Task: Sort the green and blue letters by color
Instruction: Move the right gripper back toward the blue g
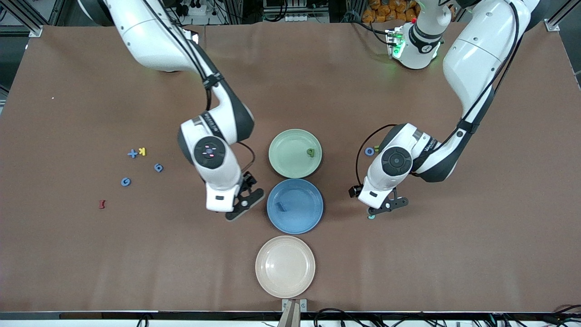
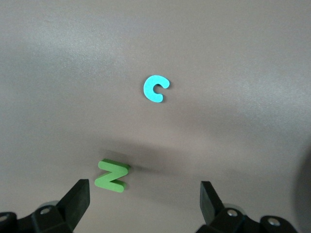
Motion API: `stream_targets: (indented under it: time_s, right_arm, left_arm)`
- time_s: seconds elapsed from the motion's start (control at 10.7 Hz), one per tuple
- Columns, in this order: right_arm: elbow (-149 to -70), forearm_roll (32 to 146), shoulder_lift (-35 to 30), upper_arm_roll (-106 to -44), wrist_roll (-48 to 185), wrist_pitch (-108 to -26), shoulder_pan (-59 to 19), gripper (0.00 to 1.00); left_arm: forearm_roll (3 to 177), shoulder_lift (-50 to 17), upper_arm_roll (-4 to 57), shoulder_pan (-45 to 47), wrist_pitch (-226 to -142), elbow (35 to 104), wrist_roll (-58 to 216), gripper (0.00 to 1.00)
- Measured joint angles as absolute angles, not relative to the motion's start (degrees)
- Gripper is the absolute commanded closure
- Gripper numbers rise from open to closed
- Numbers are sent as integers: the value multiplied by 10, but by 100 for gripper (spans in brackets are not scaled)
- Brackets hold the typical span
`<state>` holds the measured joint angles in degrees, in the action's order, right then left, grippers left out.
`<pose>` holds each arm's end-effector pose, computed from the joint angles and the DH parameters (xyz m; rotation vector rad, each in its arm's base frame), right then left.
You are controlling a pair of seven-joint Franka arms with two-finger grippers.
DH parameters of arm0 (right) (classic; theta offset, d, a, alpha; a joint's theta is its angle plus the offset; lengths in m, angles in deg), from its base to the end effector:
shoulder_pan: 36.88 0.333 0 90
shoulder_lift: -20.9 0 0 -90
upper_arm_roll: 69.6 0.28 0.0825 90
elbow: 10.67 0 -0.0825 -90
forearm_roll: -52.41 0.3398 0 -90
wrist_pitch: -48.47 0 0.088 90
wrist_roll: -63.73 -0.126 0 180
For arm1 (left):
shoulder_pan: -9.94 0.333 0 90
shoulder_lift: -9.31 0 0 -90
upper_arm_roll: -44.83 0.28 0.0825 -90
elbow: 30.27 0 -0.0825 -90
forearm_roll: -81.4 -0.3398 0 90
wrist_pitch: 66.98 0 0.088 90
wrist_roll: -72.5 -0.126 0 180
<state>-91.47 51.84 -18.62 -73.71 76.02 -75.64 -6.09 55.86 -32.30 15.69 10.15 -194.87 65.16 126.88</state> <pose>0.5978 0.3092 0.2772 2.9055 1.0661 0.1144 0.5637 -0.2588 0.2014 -3.0797 -0.3998 0.0403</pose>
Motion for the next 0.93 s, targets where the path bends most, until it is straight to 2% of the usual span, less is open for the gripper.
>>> stream_targets:
  time_s: [0.28, 0.56, 0.93]
  right_arm:
    - [-1031, 519, -119, -739, 912, -802, -135, 0]
    - [-1069, 519, -94, -738, 1049, -802, -203, 0]
    - [-1124, 519, -77, -738, 1129, -826, -226, 0]
  left_arm:
    - [566, -323, 155, 102, -1949, 652, 1269, 0]
    - [567, -323, 154, 102, -1949, 652, 1269, 0]
    - [573, -322, 154, 102, -1949, 651, 1269, 0]
